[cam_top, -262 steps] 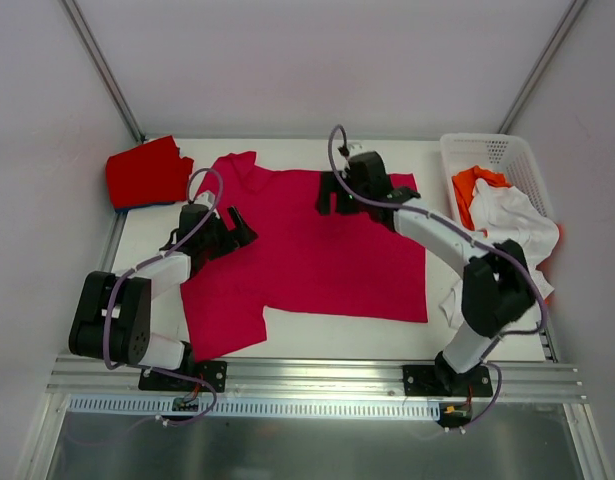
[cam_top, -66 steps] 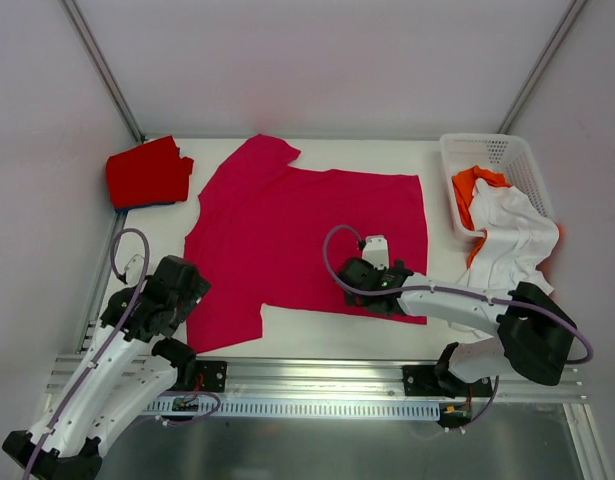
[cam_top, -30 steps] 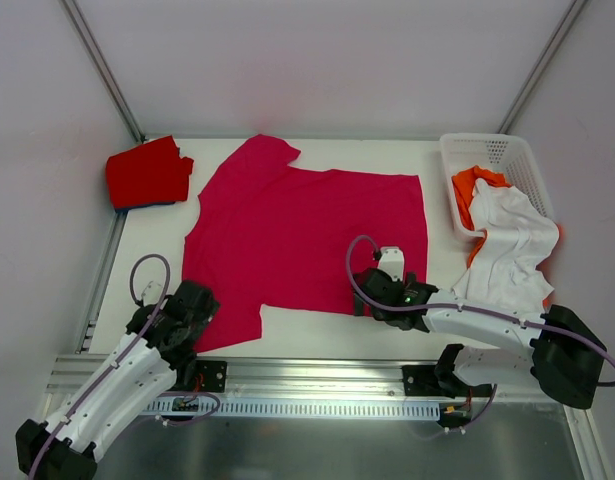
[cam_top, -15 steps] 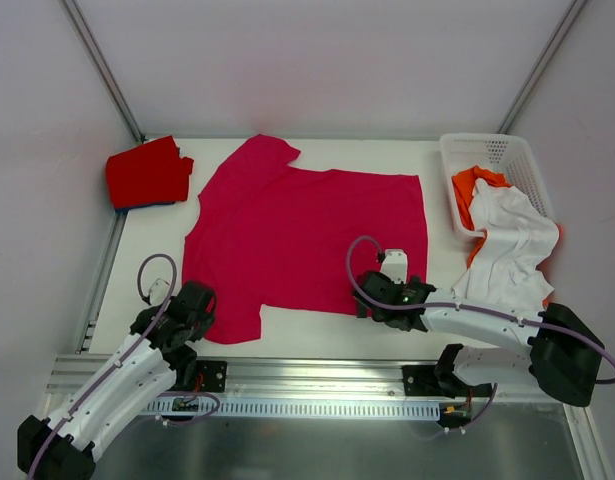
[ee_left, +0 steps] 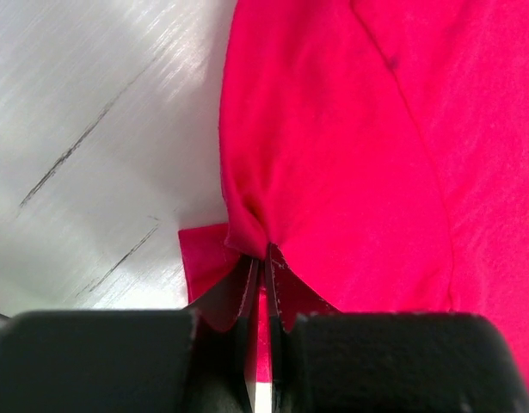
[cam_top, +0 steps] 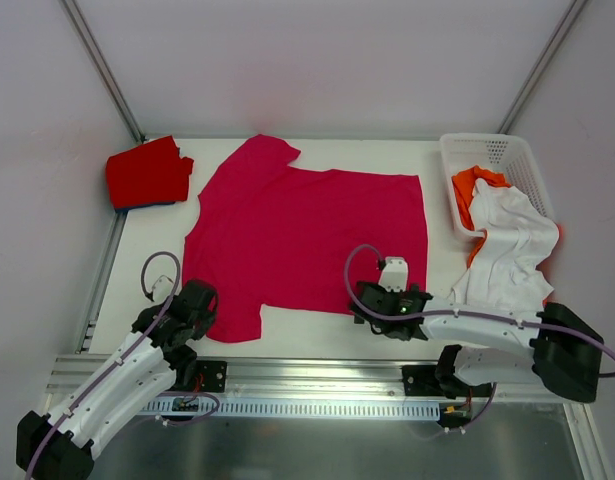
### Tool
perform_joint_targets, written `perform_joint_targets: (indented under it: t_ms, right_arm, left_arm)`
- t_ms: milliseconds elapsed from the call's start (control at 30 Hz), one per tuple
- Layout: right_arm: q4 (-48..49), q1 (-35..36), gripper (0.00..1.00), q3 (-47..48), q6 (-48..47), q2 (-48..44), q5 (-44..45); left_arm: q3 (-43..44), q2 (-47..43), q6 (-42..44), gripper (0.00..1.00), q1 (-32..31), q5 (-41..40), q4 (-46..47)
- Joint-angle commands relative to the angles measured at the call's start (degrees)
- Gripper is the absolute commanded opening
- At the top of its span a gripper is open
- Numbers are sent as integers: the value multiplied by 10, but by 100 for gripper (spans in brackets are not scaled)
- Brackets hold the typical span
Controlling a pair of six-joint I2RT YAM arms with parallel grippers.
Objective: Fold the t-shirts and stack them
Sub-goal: Flatten the tshirt out
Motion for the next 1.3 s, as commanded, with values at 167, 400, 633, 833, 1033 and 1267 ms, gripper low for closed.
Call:
perform_joint_targets:
  t_ms: [167, 400, 633, 833, 1033, 1267]
  right_arm:
    - [-110, 3, 100, -112, 177, -204, 66]
    - [-179, 3, 99, -133, 265, -295, 95]
    - [-300, 2, 99, -86, 383, -193, 103]
    - [-263, 4, 100, -85, 383, -174, 102]
    - [-203, 3, 99, -97, 343, -183, 117]
    - [-117, -6, 99, -83, 272, -168, 113]
  left_arm:
    - [-15, -22, 51, 0, -6, -13, 35]
    - [-25, -48, 72, 0, -6, -1, 49]
    - [-32, -76, 79, 0, -7, 6, 52]
    - [-33, -79, 80, 0, -6, 9, 53]
    - [-34, -83, 81, 0, -6, 9, 54]
    - [-35, -85, 83, 0, -6, 10, 55]
